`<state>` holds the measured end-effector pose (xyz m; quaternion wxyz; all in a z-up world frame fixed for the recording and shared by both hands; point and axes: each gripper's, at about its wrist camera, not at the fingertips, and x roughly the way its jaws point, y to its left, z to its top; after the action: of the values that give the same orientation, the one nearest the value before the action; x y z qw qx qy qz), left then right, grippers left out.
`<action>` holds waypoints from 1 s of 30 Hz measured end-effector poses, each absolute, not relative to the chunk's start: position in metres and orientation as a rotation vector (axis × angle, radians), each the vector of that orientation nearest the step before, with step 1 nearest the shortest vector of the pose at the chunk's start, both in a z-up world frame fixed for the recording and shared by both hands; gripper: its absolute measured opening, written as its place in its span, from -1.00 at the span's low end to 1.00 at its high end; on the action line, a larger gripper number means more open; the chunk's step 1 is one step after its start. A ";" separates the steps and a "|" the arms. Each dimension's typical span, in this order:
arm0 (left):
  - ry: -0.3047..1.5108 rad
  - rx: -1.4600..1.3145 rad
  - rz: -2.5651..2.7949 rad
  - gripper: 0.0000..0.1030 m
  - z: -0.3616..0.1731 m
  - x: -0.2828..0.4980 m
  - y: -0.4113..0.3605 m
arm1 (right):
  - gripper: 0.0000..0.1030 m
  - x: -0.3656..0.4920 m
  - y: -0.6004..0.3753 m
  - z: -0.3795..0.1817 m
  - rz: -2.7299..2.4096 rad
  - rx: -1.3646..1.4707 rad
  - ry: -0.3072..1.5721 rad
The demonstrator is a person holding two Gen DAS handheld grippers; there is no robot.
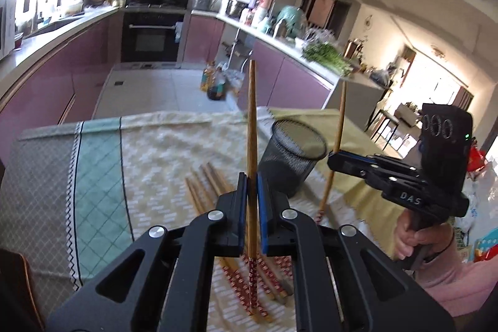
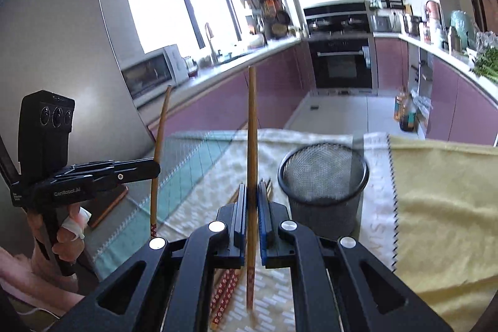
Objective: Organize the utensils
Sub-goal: 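Lower the left tool's chopstick into the mesh cup while the right tool inserts its own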
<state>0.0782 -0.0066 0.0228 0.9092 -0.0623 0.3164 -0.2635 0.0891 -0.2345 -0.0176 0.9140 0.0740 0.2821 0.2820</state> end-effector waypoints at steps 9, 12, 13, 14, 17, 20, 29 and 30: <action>0.507 -0.165 -0.584 -0.86 0.081 0.099 -0.033 | -0.89 0.099 -0.258 0.031 0.577 0.137 0.440; 0.454 -0.169 -0.578 -0.86 0.097 0.113 -0.047 | -0.89 0.107 -0.268 0.045 0.556 0.126 0.404; 0.442 -0.177 -0.583 -0.86 0.103 0.119 -0.053 | -0.89 0.111 -0.270 0.048 0.551 0.128 0.394; 0.432 -0.184 -0.583 -0.86 0.106 0.125 -0.058 | -0.89 0.113 -0.274 0.051 0.546 0.127 0.386; 0.395 -0.190 -0.579 -0.86 0.114 0.139 -0.075 | -0.89 0.126 -0.280 0.057 0.512 0.120 0.358; 0.374 -0.187 -0.570 -0.86 0.113 0.152 -0.092 | -0.89 0.140 -0.283 0.054 0.487 0.115 0.360; 0.462 -0.124 -0.555 -0.86 0.067 0.180 -0.133 | -0.90 0.174 -0.280 0.017 0.478 0.105 0.498; 0.477 -0.115 -0.556 -0.86 0.060 0.181 -0.134 | -0.89 0.177 -0.279 0.011 0.482 0.104 0.525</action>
<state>0.1813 -0.1344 0.0597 0.9321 -0.0561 0.2330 -0.2717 0.1765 -0.2793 0.0107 0.9358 0.0509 0.2568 0.2360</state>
